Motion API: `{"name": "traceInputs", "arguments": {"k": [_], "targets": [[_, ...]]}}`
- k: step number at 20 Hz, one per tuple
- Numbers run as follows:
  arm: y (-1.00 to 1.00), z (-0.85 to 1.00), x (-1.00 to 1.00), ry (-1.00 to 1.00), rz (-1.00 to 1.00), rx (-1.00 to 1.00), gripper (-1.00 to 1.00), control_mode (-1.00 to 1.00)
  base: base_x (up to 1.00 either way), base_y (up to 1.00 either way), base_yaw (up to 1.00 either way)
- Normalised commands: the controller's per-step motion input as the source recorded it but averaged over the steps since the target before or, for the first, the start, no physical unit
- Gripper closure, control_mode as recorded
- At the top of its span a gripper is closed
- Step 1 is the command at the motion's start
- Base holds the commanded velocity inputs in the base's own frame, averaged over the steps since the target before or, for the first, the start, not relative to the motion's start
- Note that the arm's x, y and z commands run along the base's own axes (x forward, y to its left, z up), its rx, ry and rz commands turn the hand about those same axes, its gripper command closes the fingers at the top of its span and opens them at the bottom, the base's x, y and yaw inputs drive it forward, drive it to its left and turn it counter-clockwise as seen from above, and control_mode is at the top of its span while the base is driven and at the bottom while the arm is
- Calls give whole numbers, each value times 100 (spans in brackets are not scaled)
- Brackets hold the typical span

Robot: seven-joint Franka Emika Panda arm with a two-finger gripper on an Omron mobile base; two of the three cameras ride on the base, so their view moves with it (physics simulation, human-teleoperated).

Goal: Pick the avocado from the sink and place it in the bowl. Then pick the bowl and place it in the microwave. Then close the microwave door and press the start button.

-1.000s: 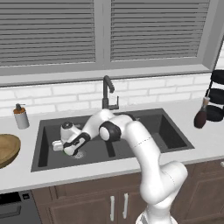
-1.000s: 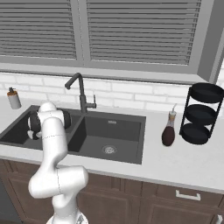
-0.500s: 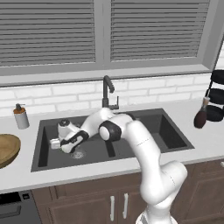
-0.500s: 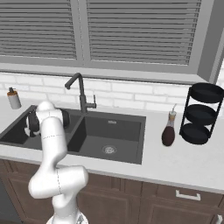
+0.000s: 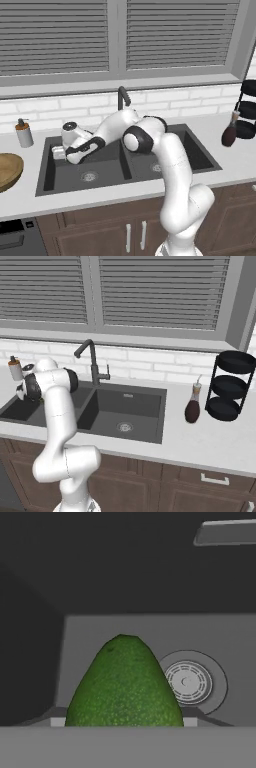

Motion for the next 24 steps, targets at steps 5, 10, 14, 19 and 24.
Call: {"name": "traceInputs", "arguments": {"k": [5, 10, 14, 19, 24], "targets": [[2, 100, -24, -5, 0, 8, 100, -100, 0, 0, 0], [38, 100, -11, 0, 0, 3, 100, -100, 0, 0, 0], [55, 100, -13, 5, 0, 1, 100, -100, 0, 0, 0], [81, 92, -13, 10, 0, 7, 100, -100, 0, 0, 0], [83, 49, -28, 3, 0, 8, 100, -100, 0, 0, 0]]}}
